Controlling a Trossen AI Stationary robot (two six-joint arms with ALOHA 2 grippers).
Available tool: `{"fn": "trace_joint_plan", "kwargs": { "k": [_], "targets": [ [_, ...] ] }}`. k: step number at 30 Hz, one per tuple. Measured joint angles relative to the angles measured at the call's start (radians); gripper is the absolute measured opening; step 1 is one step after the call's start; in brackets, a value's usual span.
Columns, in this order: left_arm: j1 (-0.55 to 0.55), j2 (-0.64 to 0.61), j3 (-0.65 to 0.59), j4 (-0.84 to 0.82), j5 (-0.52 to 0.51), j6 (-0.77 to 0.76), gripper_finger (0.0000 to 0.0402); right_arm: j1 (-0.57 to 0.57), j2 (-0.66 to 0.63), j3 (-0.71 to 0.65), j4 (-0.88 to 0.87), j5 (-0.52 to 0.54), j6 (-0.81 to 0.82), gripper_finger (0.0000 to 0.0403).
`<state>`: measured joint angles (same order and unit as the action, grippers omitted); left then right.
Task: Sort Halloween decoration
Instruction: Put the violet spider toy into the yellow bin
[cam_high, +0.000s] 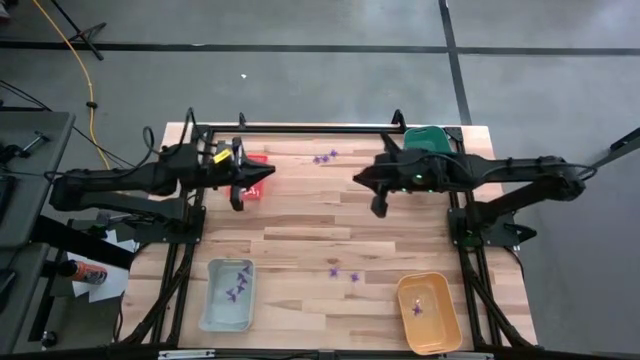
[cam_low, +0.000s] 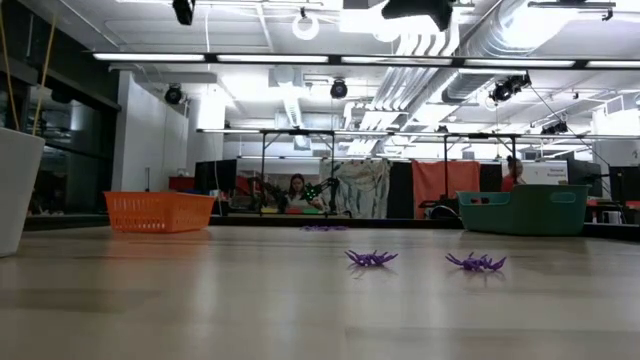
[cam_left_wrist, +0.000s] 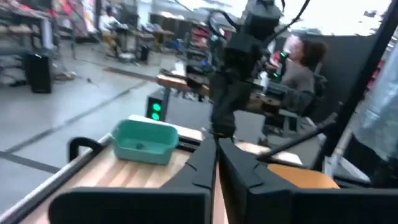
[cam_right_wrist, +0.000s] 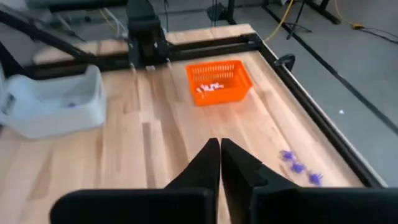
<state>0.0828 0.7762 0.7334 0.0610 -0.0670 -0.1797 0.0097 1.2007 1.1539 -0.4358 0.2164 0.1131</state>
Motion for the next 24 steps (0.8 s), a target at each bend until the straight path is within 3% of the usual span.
{"fn": "trace_joint_plan", "kwargs": {
  "k": [3,11,24],
  "targets": [
    [-0.007,-0.031,-0.018,0.019,-0.063,0.024,0.0003,0.0,-0.081,-0.086,0.093,0.0,0.04,0.0015],
    [-0.003,-0.082,-0.096,0.121,-0.073,0.027,0.0001,-0.012,-0.162,-0.281,0.488,-0.033,0.043,0.0009],
    [-0.003,-0.083,-0.098,0.116,-0.074,0.025,0.0002,-0.032,-0.14,-0.3,0.53,-0.033,0.044,0.0015]
  ]
}}
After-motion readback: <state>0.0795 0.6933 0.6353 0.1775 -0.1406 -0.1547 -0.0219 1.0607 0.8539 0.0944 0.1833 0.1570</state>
